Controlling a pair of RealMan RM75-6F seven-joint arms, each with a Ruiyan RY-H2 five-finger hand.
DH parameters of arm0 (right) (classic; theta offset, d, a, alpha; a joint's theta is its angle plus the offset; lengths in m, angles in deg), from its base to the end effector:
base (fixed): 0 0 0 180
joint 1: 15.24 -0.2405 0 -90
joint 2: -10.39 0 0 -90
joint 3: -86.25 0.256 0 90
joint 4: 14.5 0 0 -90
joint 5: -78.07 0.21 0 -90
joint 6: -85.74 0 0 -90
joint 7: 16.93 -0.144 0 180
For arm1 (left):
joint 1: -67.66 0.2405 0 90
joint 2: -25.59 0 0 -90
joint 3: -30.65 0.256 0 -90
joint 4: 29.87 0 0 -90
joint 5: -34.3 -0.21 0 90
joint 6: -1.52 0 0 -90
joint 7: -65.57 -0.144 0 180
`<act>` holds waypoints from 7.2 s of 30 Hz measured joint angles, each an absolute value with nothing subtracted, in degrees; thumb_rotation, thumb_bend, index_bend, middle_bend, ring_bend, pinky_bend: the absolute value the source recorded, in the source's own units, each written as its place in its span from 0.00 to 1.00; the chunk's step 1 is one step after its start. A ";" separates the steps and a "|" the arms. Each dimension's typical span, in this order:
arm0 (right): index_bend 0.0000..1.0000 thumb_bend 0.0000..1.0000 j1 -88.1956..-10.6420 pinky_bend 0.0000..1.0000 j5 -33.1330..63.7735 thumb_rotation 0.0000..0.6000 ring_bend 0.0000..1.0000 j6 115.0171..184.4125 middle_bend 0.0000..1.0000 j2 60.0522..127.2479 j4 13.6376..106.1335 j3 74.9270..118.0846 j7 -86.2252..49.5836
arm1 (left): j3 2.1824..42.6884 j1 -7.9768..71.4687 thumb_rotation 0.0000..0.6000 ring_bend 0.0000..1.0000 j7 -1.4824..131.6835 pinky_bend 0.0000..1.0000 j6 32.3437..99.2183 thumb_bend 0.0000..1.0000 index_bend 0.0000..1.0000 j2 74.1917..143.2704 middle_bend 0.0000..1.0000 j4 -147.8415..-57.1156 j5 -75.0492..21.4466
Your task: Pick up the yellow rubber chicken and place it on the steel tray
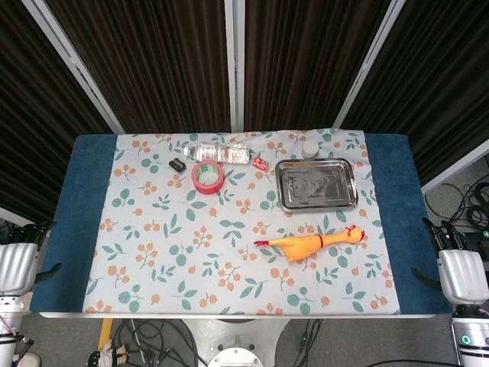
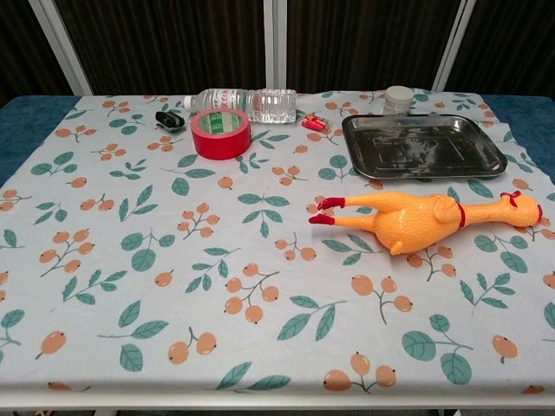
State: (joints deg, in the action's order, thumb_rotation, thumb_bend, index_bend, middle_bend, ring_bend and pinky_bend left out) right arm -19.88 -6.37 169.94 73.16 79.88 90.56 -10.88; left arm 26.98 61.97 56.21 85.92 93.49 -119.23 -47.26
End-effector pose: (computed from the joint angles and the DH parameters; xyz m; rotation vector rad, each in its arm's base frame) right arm -0.3085 -0.1847 0.1662 1.3876 -0.8395 0.8302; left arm -0.3225 0.1887 0.1471 -1.3723 -0.8173 -0.7668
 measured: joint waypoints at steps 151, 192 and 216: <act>0.94 0.68 -89.89 0.90 54.51 1.00 0.69 143.56 0.75 105.09 73.94 109.69 22.42 | 11.10 26.24 1.00 0.67 56.71 0.78 69.52 0.00 0.63 108.71 0.71 -130.24 -5.34; 0.94 0.68 -90.28 0.90 54.26 1.00 0.69 143.12 0.75 104.57 72.44 107.68 20.99 | 10.77 29.60 0.99 0.22 60.00 0.43 66.23 0.00 0.19 107.04 0.21 -132.62 -10.97; 0.94 0.68 -89.97 0.90 53.96 1.00 0.69 142.90 0.75 103.71 74.18 107.22 20.31 | 9.90 29.29 1.00 0.57 57.89 0.66 69.46 0.00 0.47 110.61 0.62 -129.06 -9.24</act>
State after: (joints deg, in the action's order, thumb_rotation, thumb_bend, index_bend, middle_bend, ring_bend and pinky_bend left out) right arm -89.97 53.96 142.90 103.71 74.18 107.22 20.31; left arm 9.90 29.29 57.89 69.46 110.61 -129.06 -9.24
